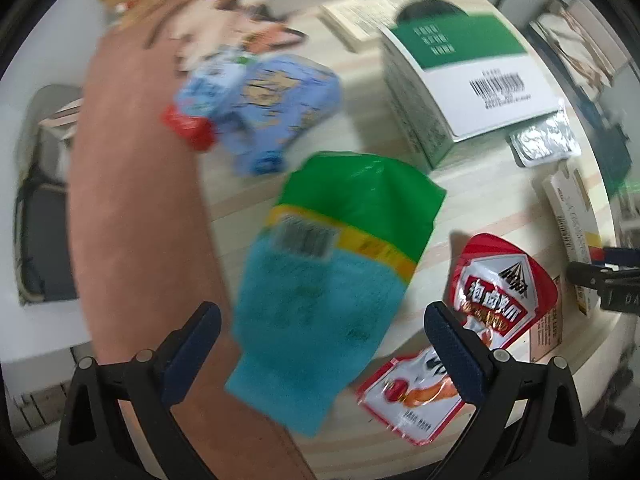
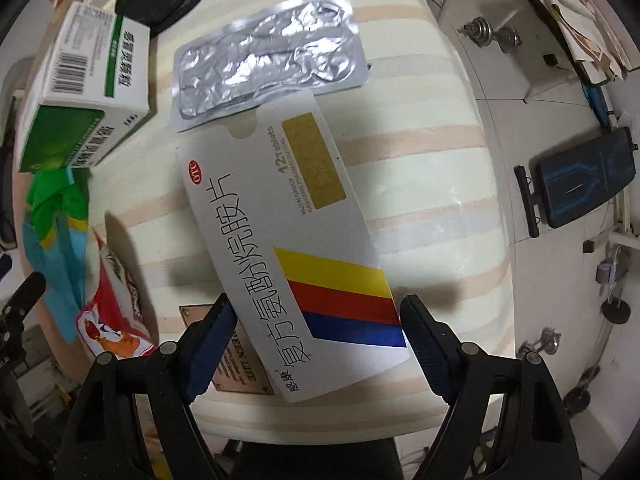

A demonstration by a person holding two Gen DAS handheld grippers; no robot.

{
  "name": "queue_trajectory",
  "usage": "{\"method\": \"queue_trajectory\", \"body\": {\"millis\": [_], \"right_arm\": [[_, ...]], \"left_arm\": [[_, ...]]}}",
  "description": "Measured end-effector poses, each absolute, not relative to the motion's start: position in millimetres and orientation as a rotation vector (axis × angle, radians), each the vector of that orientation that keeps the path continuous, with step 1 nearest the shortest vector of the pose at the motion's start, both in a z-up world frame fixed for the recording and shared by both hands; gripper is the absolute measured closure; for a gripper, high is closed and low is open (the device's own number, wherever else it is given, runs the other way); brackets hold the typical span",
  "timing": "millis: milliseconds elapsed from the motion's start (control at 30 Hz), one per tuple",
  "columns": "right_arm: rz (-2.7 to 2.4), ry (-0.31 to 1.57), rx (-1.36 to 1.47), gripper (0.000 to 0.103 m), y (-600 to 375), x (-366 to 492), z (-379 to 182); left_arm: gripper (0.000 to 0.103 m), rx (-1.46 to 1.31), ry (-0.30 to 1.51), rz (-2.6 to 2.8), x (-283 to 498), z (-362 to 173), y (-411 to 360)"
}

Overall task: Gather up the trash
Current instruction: 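Grasp the blue-green snack bag with the left tool while the right tool grasps the striped medicine box, then lift the snack bag with the left tool while the right tool lifts the medicine box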

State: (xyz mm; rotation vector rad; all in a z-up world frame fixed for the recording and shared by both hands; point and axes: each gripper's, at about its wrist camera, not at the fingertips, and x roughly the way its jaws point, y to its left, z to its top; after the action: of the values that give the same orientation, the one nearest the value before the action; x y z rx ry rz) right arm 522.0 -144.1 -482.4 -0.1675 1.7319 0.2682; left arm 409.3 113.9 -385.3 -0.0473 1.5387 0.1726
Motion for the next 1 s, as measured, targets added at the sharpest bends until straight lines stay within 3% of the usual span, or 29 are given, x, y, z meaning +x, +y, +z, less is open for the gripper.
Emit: {"method": "queue_trajectory", "body": {"millis": [200, 300, 367, 500, 1000], "right_arm": [[0.243, 1.698, -0.247, 0.017, -132.8, 522.9, -483.7], [0.213, 1.660, -0.263, 0.019, -132.8, 519.6, -483.6], [0.229, 1.628, -0.249, 0.021, -127.4, 509.9, -476.8], [0.241, 1.614, -0.244, 0.021, -132.6, 502.4, -477.7], [0.289, 1.521, -0.159, 0.023, -126.0, 464.7, -415.8]], "left_arm": [[0.000, 0.010, 1.558, 0.205, 426.3, -401.1, 115.7], [0.029, -0.017, 1.539, 0.200, 426.5, -395.4, 120.8], [0.030, -0.020, 1.528, 0.202, 424.3, -391.5, 122.0], [0.044, -0.013, 1.511, 0.202, 411.5, -378.9, 122.7], [0.047, -0.098, 1.348, 0.378, 354.9, -322.1, 121.5]]}}
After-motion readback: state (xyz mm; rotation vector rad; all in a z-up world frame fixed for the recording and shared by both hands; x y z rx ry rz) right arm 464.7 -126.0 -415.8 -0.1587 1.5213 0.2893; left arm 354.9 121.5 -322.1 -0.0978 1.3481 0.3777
